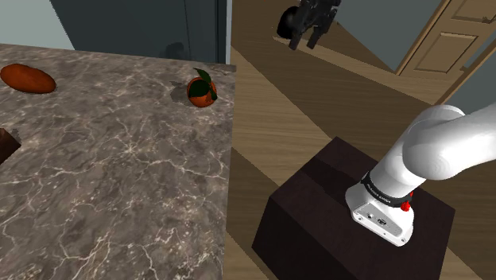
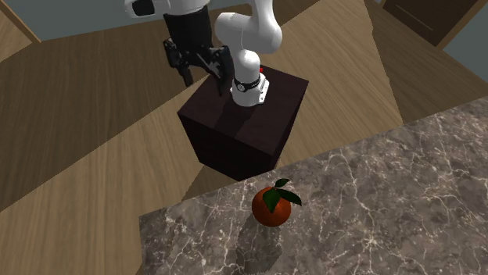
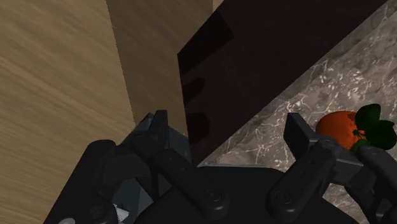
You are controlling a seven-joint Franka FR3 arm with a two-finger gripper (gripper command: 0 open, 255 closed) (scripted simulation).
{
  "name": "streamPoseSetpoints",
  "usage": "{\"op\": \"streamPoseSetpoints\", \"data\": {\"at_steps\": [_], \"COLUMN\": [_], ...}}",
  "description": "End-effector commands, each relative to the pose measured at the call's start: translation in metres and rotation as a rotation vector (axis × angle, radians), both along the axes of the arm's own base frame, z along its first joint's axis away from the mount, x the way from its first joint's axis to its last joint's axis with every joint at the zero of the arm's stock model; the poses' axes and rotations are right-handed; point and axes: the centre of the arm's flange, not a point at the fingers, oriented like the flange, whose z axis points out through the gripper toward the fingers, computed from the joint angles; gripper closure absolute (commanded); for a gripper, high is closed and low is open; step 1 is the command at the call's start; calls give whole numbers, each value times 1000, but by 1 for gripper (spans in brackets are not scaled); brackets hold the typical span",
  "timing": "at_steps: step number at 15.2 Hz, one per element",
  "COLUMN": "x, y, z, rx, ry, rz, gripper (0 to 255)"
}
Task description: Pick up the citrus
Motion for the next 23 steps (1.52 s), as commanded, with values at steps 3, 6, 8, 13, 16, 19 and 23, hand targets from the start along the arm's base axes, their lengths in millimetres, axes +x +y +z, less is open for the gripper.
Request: {"op": "streamPoseSetpoints", "data": {"at_steps": [3,6,8,13,16,19,23], "x": [26,47,60,95,116,137,140], "y": [45,77,99,153,185,217,221], "z": [-6,-12,-16,-24,-29,-34,-51], "rx": [12,20,26,39,47,55,57], "ry": [2,4,5,9,10,12,13], "rz": [-8,-13,-17,-26,-31,-36,-37], "gripper": [0,0,0,0,0,0,0]}}
